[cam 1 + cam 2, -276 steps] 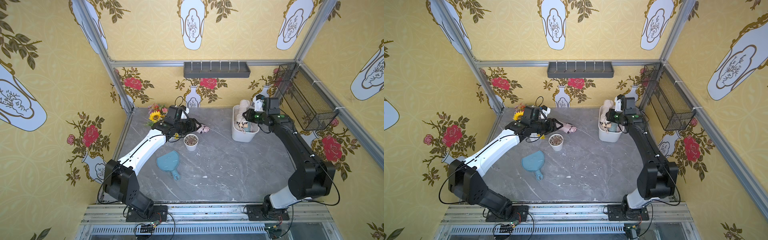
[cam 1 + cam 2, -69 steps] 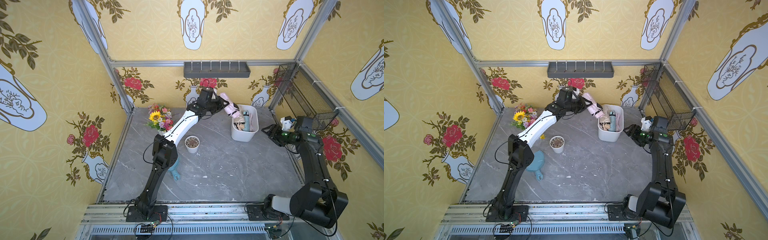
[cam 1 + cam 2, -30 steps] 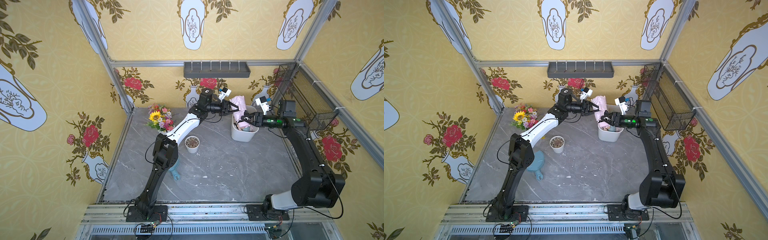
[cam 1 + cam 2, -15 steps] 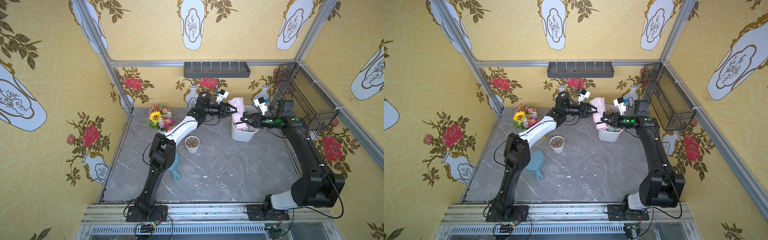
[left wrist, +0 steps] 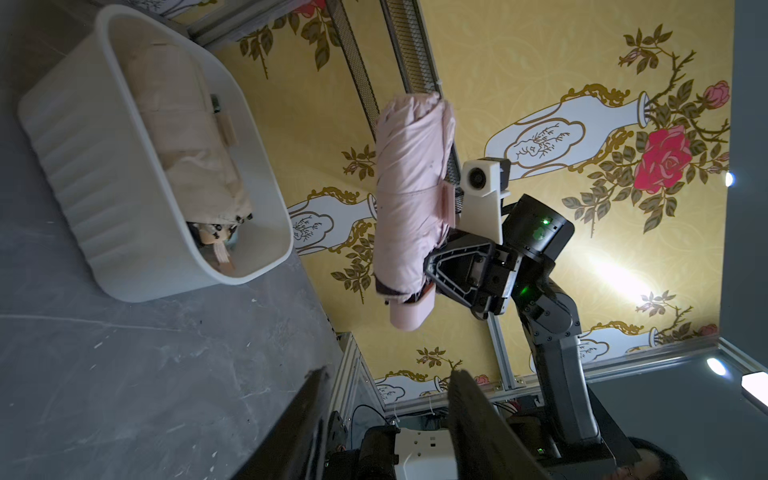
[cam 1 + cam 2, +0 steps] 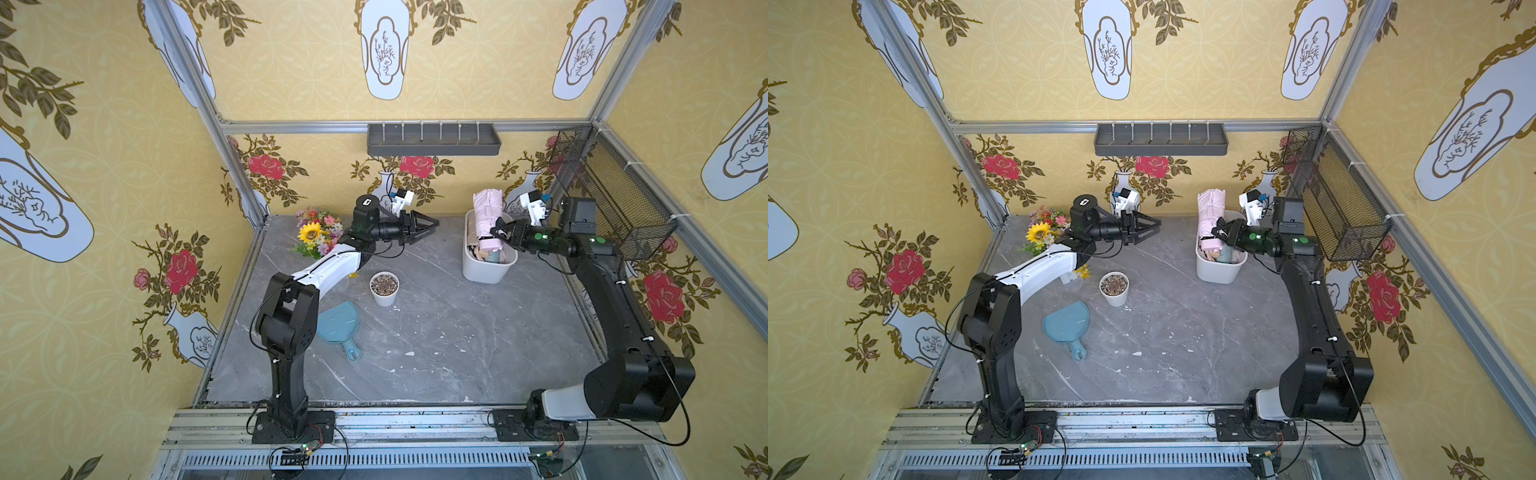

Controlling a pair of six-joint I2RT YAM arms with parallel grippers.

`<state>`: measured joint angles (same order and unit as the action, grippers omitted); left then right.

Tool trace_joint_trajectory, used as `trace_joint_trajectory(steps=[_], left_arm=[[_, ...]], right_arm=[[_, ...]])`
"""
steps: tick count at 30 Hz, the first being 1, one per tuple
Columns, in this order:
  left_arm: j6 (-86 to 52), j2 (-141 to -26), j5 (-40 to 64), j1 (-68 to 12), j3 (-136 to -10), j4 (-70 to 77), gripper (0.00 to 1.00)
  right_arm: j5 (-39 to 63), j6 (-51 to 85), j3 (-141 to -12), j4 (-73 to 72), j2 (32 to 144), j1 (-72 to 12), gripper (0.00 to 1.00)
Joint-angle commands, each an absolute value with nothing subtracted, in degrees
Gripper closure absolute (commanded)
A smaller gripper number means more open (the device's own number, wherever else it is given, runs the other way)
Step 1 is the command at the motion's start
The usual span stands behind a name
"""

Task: Put the umbrella into the storage box
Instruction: Place the umbrella in the storage box.

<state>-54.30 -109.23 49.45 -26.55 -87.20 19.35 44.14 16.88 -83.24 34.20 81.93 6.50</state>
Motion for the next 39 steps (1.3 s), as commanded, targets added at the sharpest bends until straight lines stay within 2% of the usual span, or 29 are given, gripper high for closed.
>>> trace_joint_trajectory(steps=[1,4,7,18,22,24,28,30,32,35,39], left_arm=[[-37.4,-107.19,42.71,-26.54,-88.92,-2.35,0.48],[-28.21,-107.08,33.52,-26.54,-92.87,-18.5,0.47],[-23.38,-106.78,28.03,-26.54,-93.53,-25.48,0.47],[-24.79,-100.29,25.61,-26.54,-81.93,-20.48,0.47],[-25.65,-98.26,25.65,-26.54,-78.78,-19.86,0.47],[-25.99,-97.2,25.53,-26.54,-77.44,-19.79,0.47],[-26.76,-94.92,25.47,-26.54,-75.01,-19.5,0.47],[-26.91,-93.65,24.94,-26.54,-74.19,-19.92,0.47],[-27.04,-92.12,23.65,-26.54,-73.47,-20.67,0.47],[-26.83,-88.42,19.86,-26.54,-71.89,-21.43,0.44],[-26.71,-81.02,11.65,-24.54,-67.39,-21.97,0.35]], right_arm=[[32.58,13.6,-85.47,37.21,83.75,6.58,0.97],[26.43,11.86,-87.22,39.91,86.16,6.9,0.97],[22.52,10.0,-88.41,40.23,89.3,6.88,0.97],[12.29,4.19,-89.78,35.64,100.98,5.93,1.0],[8.64,1.85,-93.87,38.5,107.62,4.96,0.97],[7.71,0.7,-97.27,41.98,110.65,4.54,0.84],[4.31,-0.35,-98.92,43.3,111.01,2.88,0.47],[4.22,-0.1,-98.89,43.29,109.47,2.49,0.35],[4.68,0.28,-98.81,43.42,107.2,2.17,0.29],[5.17,1.67,-96.95,43.55,101.43,1.64,0.24],[6.84,5.37,-85.86,39.47,88.51,1.81,0.15]])
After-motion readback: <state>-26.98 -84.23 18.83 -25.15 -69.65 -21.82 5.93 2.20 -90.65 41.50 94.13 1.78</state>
